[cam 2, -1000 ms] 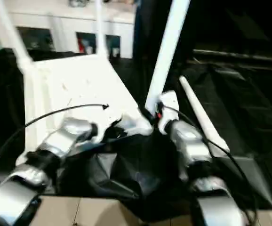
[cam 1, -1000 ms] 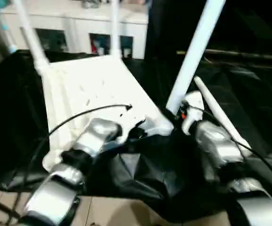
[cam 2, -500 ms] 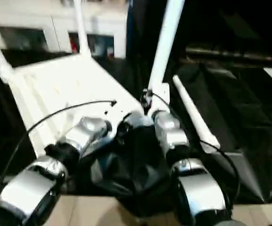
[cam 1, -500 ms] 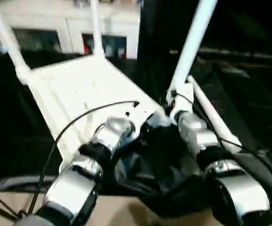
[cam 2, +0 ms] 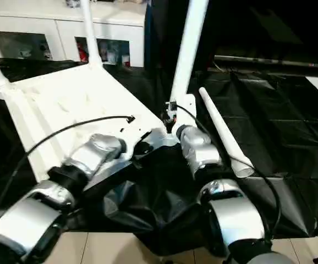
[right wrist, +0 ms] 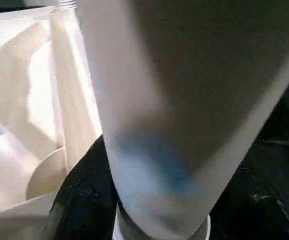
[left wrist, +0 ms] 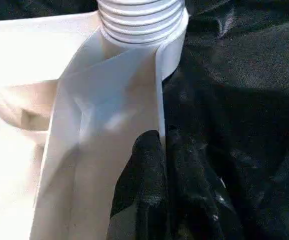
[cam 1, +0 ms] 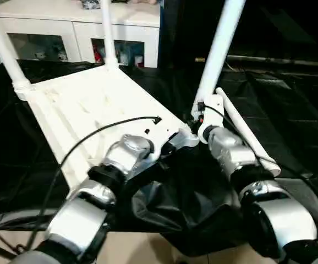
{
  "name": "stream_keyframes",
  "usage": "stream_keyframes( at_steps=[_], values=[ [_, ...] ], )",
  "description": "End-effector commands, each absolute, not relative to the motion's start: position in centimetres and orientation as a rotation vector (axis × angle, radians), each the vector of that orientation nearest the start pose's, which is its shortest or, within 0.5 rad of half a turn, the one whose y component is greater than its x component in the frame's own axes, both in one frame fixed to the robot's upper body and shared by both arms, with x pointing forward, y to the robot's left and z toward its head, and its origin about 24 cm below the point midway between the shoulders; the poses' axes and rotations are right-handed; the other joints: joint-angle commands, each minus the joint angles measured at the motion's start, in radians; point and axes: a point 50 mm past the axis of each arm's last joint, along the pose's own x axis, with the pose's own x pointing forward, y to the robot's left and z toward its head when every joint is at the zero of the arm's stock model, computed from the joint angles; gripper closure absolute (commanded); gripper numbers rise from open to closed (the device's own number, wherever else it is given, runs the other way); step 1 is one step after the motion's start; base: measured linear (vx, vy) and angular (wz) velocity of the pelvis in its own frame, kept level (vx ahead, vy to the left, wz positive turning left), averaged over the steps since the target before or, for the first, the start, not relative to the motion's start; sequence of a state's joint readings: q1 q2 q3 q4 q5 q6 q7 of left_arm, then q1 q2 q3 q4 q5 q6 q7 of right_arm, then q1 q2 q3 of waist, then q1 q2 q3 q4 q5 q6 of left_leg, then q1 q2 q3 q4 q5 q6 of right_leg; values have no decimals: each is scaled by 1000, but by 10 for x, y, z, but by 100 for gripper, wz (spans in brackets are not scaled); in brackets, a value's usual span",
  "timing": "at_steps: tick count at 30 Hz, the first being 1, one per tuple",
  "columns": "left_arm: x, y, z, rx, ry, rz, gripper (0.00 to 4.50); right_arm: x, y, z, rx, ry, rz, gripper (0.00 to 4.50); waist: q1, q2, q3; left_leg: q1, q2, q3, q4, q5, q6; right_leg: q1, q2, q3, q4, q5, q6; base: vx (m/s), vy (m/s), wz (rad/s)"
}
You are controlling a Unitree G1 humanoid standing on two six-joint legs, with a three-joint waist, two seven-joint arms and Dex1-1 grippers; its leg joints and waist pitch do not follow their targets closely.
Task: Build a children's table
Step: Insert table leg to table base
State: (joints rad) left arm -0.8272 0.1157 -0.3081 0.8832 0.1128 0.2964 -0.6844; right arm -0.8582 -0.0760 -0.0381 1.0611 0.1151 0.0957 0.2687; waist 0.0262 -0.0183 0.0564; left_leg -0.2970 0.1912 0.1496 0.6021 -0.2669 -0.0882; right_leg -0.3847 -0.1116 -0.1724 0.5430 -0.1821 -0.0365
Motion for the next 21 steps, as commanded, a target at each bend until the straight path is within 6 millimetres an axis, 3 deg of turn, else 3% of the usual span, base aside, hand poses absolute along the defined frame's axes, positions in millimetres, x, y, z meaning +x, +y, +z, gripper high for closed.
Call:
stream_keyframes(
  at_steps=[1, 4, 6, 9, 10, 11, 13, 15, 17, 21],
  values=[
    [361, 72, 68, 478, 442, -943, 450, 344, -112, -8, 19, 649, 421, 260, 3, 12, -42, -24, 42, -11, -102, -289, 28, 40, -76, 71, -67, -410, -126, 0, 0, 0],
    [358, 79, 70, 489, 407, -1013, 450, 344, -116, -2, -4, 606, 556, 260, 9, 8, -47, -28, 43, -7, -99, -219, 45, 40, -76, 78, -60, -384, -143, 0, 0, 0],
    [351, 90, 74, 499, 361, -1112, 450, 338, -126, 2, -59, 588, 735, 260, 14, 3, -50, -32, 44, -4, -96, -177, 63, 39, -74, 87, -50, -340, -160, 28, -21, 2],
    [344, 98, 76, 502, 347, -1183, 450, 331, -139, 3, -128, 585, 837, 260, 17, -1, -54, -22, 44, 5, -90, -146, 67, 24, -67, 98, -36, -289, -202, 69, -51, 11],
    [341, 100, 77, 498, 327, -1214, 450, 329, -143, 3, -140, 585, 870, 260, 20, 1, -56, -19, 47, 9, -89, -123, 67, 24, -67, 102, -28, -247, -230, 80, -58, 17],
    [341, 100, 77, 498, 327, -1214, 450, 329, -143, 3, -140, 585, 870, 260, 20, 0, -63, -30, 45, 9, -85, -62, 80, 37, -66, 103, -11, -167, -251, 82, -47, 10],
    [336, 105, 79, 473, 322, -1261, 450, 324, -152, 4, -118, 601, 919, 260, 19, 4, -67, -38, 48, 7, -81, 21, 103, 43, -65, 103, 4, -68, -274, 69, -30, -1],
    [334, 108, 79, 473, 328, -1278, 450, 323, -156, 4, -108, 612, 932, 260, 20, 6, -69, -29, 47, 12, -75, 69, 118, 38, -59, 104, 12, 2, -298, 29, -10, 0],
    [332, 109, 80, 470, 328, -1296, 450, 321, -158, 4, -100, 618, 939, 260, 26, 2, -68, -29, 46, 13, -75, 74, 132, 42, -58, 106, 13, -1, -300, 0, 0, 0],
    [328, 113, 81, 456, 328, -1330, 450, 319, -161, 5, -70, 619, 948, 260, 34, 6, -64, -27, 51, 13, -79, 37, 106, 41, -57, 105, 6, -77, -279, 0, 0, 0]
  ],
)
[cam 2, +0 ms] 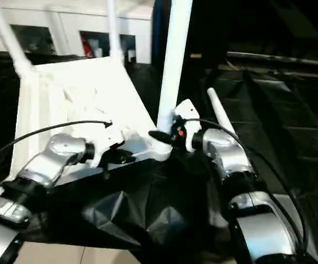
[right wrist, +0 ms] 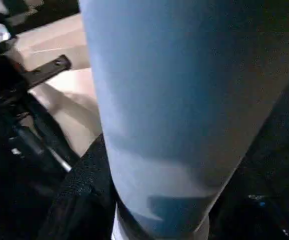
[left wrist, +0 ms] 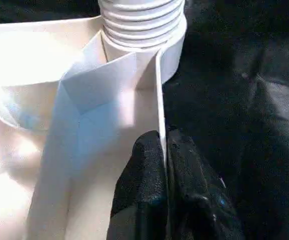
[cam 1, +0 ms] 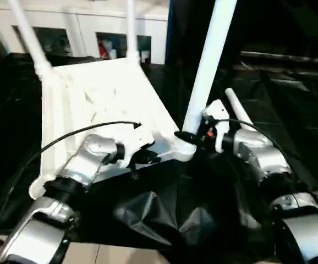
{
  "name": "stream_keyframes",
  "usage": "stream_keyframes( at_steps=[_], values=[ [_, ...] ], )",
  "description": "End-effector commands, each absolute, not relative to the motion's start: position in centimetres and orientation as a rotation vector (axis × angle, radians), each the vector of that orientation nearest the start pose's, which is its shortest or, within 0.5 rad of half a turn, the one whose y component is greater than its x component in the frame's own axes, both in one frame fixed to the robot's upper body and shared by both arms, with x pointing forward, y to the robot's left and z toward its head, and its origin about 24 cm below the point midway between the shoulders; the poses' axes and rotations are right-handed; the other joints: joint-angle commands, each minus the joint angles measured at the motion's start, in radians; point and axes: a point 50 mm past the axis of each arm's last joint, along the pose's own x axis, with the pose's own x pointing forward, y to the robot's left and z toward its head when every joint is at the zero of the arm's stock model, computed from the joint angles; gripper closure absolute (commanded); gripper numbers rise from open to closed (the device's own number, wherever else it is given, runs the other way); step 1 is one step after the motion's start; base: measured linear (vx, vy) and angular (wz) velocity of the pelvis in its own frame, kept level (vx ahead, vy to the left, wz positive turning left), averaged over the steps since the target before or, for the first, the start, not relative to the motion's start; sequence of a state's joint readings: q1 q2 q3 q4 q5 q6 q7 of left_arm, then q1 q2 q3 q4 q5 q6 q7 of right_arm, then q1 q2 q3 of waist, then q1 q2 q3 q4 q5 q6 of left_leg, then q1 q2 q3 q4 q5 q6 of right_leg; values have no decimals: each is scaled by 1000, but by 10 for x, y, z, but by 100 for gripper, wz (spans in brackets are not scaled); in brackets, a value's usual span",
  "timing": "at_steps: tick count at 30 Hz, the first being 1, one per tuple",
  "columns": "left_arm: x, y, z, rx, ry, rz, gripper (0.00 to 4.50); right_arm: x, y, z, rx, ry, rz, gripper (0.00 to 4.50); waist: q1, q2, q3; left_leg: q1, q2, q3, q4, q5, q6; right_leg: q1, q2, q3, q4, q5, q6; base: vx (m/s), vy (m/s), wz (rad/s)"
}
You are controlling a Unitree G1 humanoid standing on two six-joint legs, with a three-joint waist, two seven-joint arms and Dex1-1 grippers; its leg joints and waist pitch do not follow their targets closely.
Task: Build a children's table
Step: Insert table leg to table base
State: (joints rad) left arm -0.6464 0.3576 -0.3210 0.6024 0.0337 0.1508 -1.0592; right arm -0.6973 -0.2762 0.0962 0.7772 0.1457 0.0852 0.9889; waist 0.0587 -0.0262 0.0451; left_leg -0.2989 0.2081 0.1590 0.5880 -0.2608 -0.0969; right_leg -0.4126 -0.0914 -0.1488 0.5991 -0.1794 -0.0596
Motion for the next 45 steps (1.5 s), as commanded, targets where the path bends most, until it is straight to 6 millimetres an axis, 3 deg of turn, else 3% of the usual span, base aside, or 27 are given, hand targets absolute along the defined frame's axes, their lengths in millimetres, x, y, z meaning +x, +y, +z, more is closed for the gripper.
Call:
stream_keyframes(
  at_steps=[1, 3, 7, 8, 9, 10, 12, 13, 14, 15, 18, 20, 22, 24, 42, 45],
  values=[
    [328, 113, 81, 459, 329, -1328, 450, 320, -161, 5, -66, 618, 946, 260, 3, 14, -51, -24, 34, 4, -68, 8, 96, 69, -76, 81, -54, -111, -247, 0, 0, 0],
    [329, 115, 81, 463, 336, -1315, 450, 320, -159, 4, -75, 614, 933, 260, 2, 12, -50, -22, 32, 4, -71, -28, 68, 69, -75, 83, -59, -151, -229, 0, 0, 0],
    [339, 113, 78, 457, 360, -1201, 450, 325, -155, 1, -82, 590, 826, 260, 2, 11, -47, -25, 29, 4, -74, -45, 49, 69, -74, 83, -64, -189, -209, 0, 0, 0],
    [340, 112, 77, 457, 362, -1184, 450, 326, -155, 1, -81, 588, 804, 260, 2, 9, -45, -24, 27, 5, -75, -68, 42, 67, -73, 83, -72, -233, -195, 0, 0, 0],
    [351, 107, 75, 447, 374, -1055, 450, 332, -154, -2, -67, 572, 668, 260, 1, 11, -39, -17, 23, 8, -77, -97, 27, 57, -69, 81, -87, -309, -168, 0, 0, 0],
    [356, 104, 74, 439, 381, -984, 450, 334, -153, -3, -44, 568, 589, 260, 3, 10, -40, -12, 22, 7, -77, -118, 18, 56, -69, 79, -89, -347, -154, -71, -6, 8],
    [363, 93, 72, 405, 412, -892, 450, 340, -150, -6, -5, 564, 425, 260, 2, 6, -38, -13, 19, 4, -79, -149, 6, 55, -70, 76, -103, -457, -106, -55, 0, 5],
    [363, 93, 72, 405, 412, -892, 450, 340, -150, -6, -5, 564, 425, 260, -2, 4, -37, -18, 16, 5, -79, -152, 8, 55, -67, 76, -106, -478, -92, 0, 0, 0],
    [365, 88, 69, 387, 433, -861, 450, 341, -147, -8, 5, 569, 351, 260, 1, 12, -38, -17, 17, 2, -80, -155, 5, 57, -70, 74, -106, -490, -83, 0, 0, 0],
    [367, 81, 68, 379, 448, -838, 450, 343, -142, -9, 24, 575, 284, 260, -3, 9, -40, -20, 13, 2, -80, -140, 5, 56, -68, 71, -114, -500, -60, 0, 0, 0],
    [367, 58, 67, 367, 466, -819, 450, 343, -118, -14, 101, 611, 178, 260, -6, 16, -38, -16, 13, 2, -80, -177, 10, 49, -66, 67, -122, -505, -54, 0, 0, 0],
    [367, 57, 67, 367, 467, -818, 450, 343, -116, -14, 103, 613, 175, 260, -5, 16, -39, -13, 13, 1, -81, -199, 13, 49, -66, 63, -124, -510, -50, 0, 0, 0],
    [368, 50, 67, 376, 470, -807, 450, 343, -100, -13, 108, 630, 175, 260, -5, 18, -39, -16, 15, -1, -85, -203, 18, 51, -67, 61, -126, -495, -47, 0, 0, 0],
    [369, 51, 66, 376, 474, -802, 450, 343, -96, -12, 98, 629, 176, 260, -7, 17, -38, -21, 15, -5, -87, -211, 16, 55, -68, 59, -125, -486, -46, 0, 0, 0],
    [372, 59, 67, 382, 471, -796, 450, 354, -91, 5, 124, 512, 203, 260, -8, 10, -38, -21, 15, -8, -89, -230, 27, 50, -73, 58, -132, -536, -31, 0, 0, 0],
    [373, 60, 69, 385, 464, -800, 450, 357, -89, 10, 119, 486, 227, 190, -9, 7, -39, -22, 17, -7, -90, -217, 29, 51, -74, 61, -129, -516, -39, 0, 0, 0]
  ],
)
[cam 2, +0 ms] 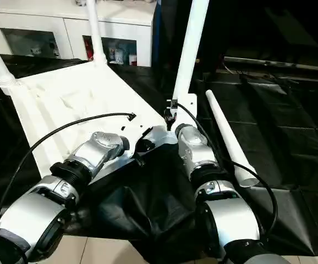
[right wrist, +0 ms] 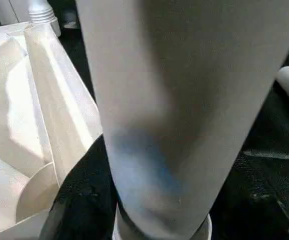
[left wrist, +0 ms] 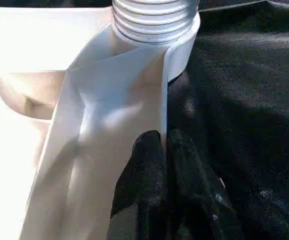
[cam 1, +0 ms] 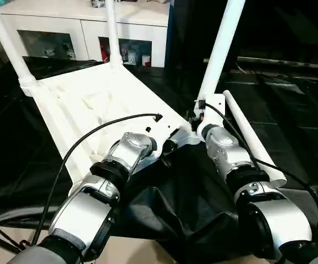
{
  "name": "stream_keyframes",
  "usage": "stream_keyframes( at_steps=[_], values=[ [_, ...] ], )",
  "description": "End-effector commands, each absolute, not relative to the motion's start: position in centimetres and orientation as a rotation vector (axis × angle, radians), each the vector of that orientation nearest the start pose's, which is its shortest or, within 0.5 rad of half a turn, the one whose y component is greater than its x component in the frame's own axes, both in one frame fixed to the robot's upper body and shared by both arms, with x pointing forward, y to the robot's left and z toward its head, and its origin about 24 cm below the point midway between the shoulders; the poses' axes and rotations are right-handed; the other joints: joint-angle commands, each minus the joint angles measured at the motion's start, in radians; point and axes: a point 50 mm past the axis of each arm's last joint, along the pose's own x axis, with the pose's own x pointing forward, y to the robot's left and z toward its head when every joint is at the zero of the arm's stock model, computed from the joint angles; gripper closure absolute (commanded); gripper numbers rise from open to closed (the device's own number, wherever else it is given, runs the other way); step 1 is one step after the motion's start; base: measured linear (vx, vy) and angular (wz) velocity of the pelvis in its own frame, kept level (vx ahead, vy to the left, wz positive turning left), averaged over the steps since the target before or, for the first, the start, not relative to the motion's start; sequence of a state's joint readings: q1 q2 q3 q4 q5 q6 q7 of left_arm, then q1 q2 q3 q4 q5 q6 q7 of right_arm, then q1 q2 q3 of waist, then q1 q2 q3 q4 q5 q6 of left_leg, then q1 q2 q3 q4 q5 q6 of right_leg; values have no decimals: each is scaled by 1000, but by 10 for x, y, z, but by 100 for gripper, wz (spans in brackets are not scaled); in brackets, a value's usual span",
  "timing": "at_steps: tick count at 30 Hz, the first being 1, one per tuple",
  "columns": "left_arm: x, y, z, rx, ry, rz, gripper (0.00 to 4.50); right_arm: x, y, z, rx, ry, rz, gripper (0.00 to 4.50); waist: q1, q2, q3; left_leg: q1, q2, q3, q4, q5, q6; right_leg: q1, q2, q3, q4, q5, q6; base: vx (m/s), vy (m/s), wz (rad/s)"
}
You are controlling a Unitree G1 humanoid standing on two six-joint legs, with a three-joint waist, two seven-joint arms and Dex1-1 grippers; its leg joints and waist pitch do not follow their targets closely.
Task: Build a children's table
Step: Insert table leg to table base
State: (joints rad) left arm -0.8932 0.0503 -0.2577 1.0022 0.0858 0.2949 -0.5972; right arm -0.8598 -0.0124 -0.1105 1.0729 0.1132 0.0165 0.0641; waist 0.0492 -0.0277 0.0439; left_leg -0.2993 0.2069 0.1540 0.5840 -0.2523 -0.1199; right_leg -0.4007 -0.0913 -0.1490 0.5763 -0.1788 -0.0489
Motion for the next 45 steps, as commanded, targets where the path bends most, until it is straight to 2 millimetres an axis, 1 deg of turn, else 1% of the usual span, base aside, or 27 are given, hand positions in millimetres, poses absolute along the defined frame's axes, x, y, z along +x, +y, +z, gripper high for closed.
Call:
stream_keyframes(
  at_steps=[1, 2, 3, 5, 6, 7, 8, 9, 13, 15, 16, 17, 18, 19, 21, 22, 23, 25, 26, 27, 29, 31, 34, 35, 36, 40, 45],
  values=[
    [373, 61, 69, 387, 460, -801, 450, 358, -88, 12, 119, 476, 237, 188, 1, 10, -40, -25, 19, -3, -86, -212, 53, 42, -76, 63, -102, -496, -61, 0, 0, 0],
    [373, 62, 70, 389, 455, -803, 450, 359, -87, 14, 119, 464, 250, 180, 1, 10, -40, -25, 19, -3, -86, -212, 53, 42, -76, 63, -102, -496, -61, 0, 0, 0],
    [374, 62, 71, 394, 446, -808, 450, 361, -86, 17, 116, 450, 263, 155, 0, 7, -46, -33, 22, -4, -86, -159, 57, 50, -76, 66, -88, -422, -83, 0, 0, 0],
    [374, 63, 73, 395, 436, -817, 450, 363, -85, 22, 114, 425, 284, 155, -1, 8, -44, -28, 23, 1, -83, -135, 64, 46, -75, 69, -83, -374, -115, 0, 0, 0],
    [374, 63, 73, 395, 435, -818, 450, 363, -85, 23, 114, 422, 286, 145, -3, 8, -46, -32, 23, 2, -82, -120, 69, 50, -76, 70, -79, -356, -130, 0, 0, 0],
    [374, 64, 74, 394, 433, -821, 450, 365, -84, 25, 109, 409, 301, 125, -3, 7, -47, -32, 23, 3, -80, -110, 71, 51, -76, 71, -77, -346, -135, 0, 0, 0],
    [374, 64, 74, 393, 431, -823, 450, 366, -84, 28, 108, 396, 313, 125, -2, 8, -48, -30, 24, 3, -80, -104, 74, 49, -77, 71, -76, -339, -143, 0, 0, 0],
    [375, 65, 75, 392, 427, -824, 450, 367, -84, 30, 108, 386, 323, 108, -2, 8, -51, -31, 24, 5, -77, -66, 82, 53, -77, 73, -68, -286, -166, 0, 0, 0],
    [375, 66, 76, 391, 415, -832, 450, 369, -85, 35, 88, 355, 349, 73, -2, 8, -55, -34, 25, 7, -73, 1, 105, 58, -75, 74, -51, -178, -208, 0, 0, 0],
    [374, 67, 78, 394, 402, -852, 450, 371, -88, 41, 64, 319, 386, 73, -4, 7, -61, -34, 25, 7, -67, 52, 126, 61, -74, 75, -39, -97, -235, 0, 0, 0],
    [374, 68, 78, 395, 398, -860, 450, 371, -90, 45, 44, 299, 422, 48, -2, 7, -66, -32, 25, 8, -62, 83, 144, 60, -72, 76, -29, -33, -255, 0, 0, 0],
    [374, 68, 78, 395, 398, -861, 450, 371, -90, 45, 42, 297, 425, 37, -2, 7, -66, -32, 25, 8, -62, 83, 144, 60, -72, 76, -29, -33, -255, 0, 0, 0],
    [373, 68, 78, 398, 391, -873, 450, 371, -93, 47, 26, 287, 443, 31, -4, 3, -67, -35, 23, 9, -57, 124, 175, 59, -71, 77, -22, 32, -275, 0, 0, 0],
    [373, 69, 78, 399, 391, -878, 450, 370, -96, 48, 13, 280, 458, 31, -3, 2, -67, -38, 21, 10, -53, 140, 202, 59, -73, 78, -19, 55, -286, 0, 0, 0],
    [371, 72, 78, 409, 383, -897, 450, 367, -110, 53, -30, 259, 495, 8, 4, -4, -68, -42, 17, 13, -47, 153, 241, 60, -72, 80, -17, 65, -287, 0, 0, 0],
    [371, 72, 78, 409, 383, -897, 450, 367, -110, 53, -30, 259, 495, 8, 4, -4, -68, -42, 17, 13, -47, 153, 241, 60, -72, 80, -17, 65, -287, 0, 0, 0],
    [371, 74, 78, 412, 376, -905, 450, 365, -118, 55, -51, 253, 502, 8, 8, -2, -65, -44, 20, 13, -46, 147, 259, 57, -73, 79, -19, 45, -284, 0, 0, 0],
    [370, 76, 78, 415, 370, -914, 450, 363, -126, 56, -69, 250, 503, 8, 12, -2, -65, -41, 22, 14, -45, 120, 248, 55, -72, 77, -24, -6, -272, 0, 0, 0],
    [369, 78, 78, 416, 366, -922, 450, 361, -132, 57, -76, 243, 517, 8, 11, -2, -65, -45, 21, 14, -45, 106, 235, 56, -71, 78, -25, -29, -267, 0, 0, 0],
    [368, 81, 78, 410, 364, -939, 450, 356, -143, 60, -79, 235, 555, 8, 15, -1, -62, -45, 23, 15, -45, 81, 224, 54, -70, 77, -30, -56, -258, 0, 0, 0],
    [367, 84, 78, 415, 363, -952, 450, 352, -148, 62, -72, 228, 603, 8, 20, -2, -63, -46, 24, 14, -44, 71, 218, 57, -69, 79, -27, -51, -248, 0, 0, 0],
    [364, 89, 76, 430, 360, -976, 450, 340, -155, 68, -47, 211, 739, 8, 19, -2, -62, -50, 21, 15, -45, 57, 213, 58, -66, 78, -30, -67, -238, 0, 0, 0],
    [362, 91, 75, 436, 359, -995, 450, 333, -159, 71, -67, 208, 808, 8, 19, -4, -63, -52, 20, 14, -43, 42, 206, 59, -66, 76, -33, -88, -220, 0, 0, 0],
    [360, 91, 75, 437, 355, -1011, 450, 331, -161, 72, -72, 205, 831, 8, 21, -5, -63, -53, 20, 14, -43, 48, 200, 60, -65, 76, -33, -92, -215, 0, 0, 0],
    [358, 93, 75, 438, 355, -1034, 450, 328, -164, 76, -76, 196, 851, 8, 20, -9, -64, -52, 20, 14, -43, 56, 198, 59, -65, 76, -32, -88, -213, 0, 0, 0],
    [346, 91, 80, 435, 286, -1168, 450, 322, -171, 83, -118, 206, 895, 8, 23, -11, -66, -51, 24, 11, -41, 101, 204, 56, -64, 77, -22, -49, -221, 0, 0, 0],
    [331, 91, 82, 449, 268, -1295, 450, 311, -177, 85, -177, 270, 992, 8, 33, -9, -67, -48, 24, 14, -38, 109, 206, 53, -64, 78, -18, -49, -225, 0, 0, 0]
  ],
)
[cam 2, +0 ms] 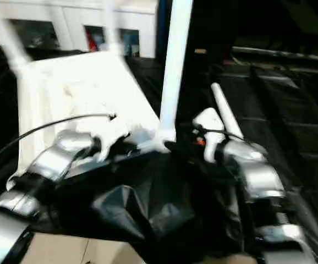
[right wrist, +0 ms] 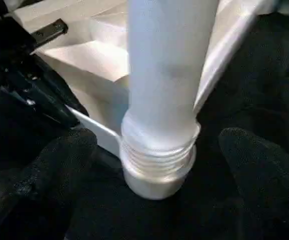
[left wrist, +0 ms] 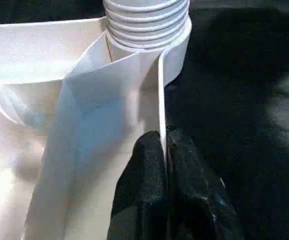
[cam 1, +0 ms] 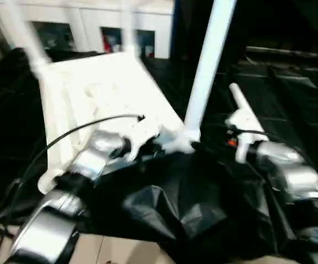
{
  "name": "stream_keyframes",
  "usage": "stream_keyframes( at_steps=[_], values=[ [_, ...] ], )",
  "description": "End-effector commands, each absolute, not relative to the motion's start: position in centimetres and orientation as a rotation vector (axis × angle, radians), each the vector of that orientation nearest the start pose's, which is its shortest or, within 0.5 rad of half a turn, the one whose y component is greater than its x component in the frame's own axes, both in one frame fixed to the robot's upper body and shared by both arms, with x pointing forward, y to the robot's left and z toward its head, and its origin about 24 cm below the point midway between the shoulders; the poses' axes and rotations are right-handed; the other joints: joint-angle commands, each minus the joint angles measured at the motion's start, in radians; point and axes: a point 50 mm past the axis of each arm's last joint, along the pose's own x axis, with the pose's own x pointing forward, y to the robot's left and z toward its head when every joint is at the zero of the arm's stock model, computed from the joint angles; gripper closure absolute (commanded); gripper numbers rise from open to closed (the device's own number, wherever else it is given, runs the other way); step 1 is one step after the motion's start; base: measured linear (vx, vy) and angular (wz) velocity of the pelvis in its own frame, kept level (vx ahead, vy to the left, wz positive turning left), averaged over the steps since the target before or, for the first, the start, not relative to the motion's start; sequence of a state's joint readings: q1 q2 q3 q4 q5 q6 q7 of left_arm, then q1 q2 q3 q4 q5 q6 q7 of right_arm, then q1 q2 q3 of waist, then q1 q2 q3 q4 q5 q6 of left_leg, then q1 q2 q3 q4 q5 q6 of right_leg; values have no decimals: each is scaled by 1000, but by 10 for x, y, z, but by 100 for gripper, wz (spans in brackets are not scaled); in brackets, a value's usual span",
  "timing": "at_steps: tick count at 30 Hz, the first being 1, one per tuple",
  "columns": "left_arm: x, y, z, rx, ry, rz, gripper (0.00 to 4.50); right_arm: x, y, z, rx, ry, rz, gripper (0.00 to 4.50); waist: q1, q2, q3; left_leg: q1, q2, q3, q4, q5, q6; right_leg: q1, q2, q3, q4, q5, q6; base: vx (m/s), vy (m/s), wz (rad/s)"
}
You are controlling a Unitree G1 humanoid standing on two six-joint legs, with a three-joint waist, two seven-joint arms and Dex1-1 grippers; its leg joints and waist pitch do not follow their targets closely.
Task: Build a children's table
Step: Insert table leg to table base, then rotate leg to tighten
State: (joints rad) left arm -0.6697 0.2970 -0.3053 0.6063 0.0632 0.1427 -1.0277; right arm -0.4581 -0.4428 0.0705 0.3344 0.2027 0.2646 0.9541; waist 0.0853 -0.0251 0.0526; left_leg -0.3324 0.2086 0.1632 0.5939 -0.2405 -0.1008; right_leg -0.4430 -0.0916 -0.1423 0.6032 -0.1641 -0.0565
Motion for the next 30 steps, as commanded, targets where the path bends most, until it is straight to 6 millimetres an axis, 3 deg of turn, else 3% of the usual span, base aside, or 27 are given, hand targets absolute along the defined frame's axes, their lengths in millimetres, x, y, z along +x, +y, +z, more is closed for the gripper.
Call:
stream_keyframes(
  at_steps=[1, 3, 6, 11, 16, 22, 30],
  values=[
    [329, 92, 82, 451, 269, -1305, 450, 309, -178, 86, -190, 276, 1004, 8, 3, -10, -75, -15, 24, 4, -48, 97, 187, 96, -65, 72, -45, -65, -215, 0, 0, 0],
    [326, 93, 83, 453, 269, -1313, 450, 307, -179, 86, -202, 289, 1016, 8, 9, -11, -73, -12, 24, 7, -48, 83, 176, 91, -63, 73, -48, -91, -205, 0, 0, 0],
    [320, 95, 83, 458, 277, -1343, 450, 301, -181, 84, -227, 317, 1055, 8, 10, -11, -71, -17, 22, 6, -51, 42, 139, 95, -63, 74, -53, -150, -183, 0, 0, 0],
    [316, 96, 83, 459, 280, -1359, 450, 300, -180, 81, -238, 324, 1055, 8, 9, -13, -71, -17, 16, 8, -51, 9, 111, 93, -57, 75, -59, -186, -153, 0, 0, 0],
    [312, 95, 84, 460, 283, -1370, 450, 300, -178, 80, -238, 322, 1060, 8, 9, -11, -74, -20, 17, 6, -50, 35, 112, 96, -56, 77, -49, -139, -160, 0, 0, 0],
    [310, 93, 83, 462, 285, -1379, 450, 301, -175, 75, -247, 323, 1064, 8, 9, -12, -77, -21, 15, 6, -45, 69, 137, 96, -55, 79, -41, -81, -187, 0, 0, 0],
    [308, 92, 83, 464, 290, -1381, 450, 302, -172, 74, -240, 309, 1076, 75, 10, -15, -77, -21, 13, 7, -44, 57, 133, 97, -53, 79, -43, -111, -174, 0, 0, 0]
  ],
)
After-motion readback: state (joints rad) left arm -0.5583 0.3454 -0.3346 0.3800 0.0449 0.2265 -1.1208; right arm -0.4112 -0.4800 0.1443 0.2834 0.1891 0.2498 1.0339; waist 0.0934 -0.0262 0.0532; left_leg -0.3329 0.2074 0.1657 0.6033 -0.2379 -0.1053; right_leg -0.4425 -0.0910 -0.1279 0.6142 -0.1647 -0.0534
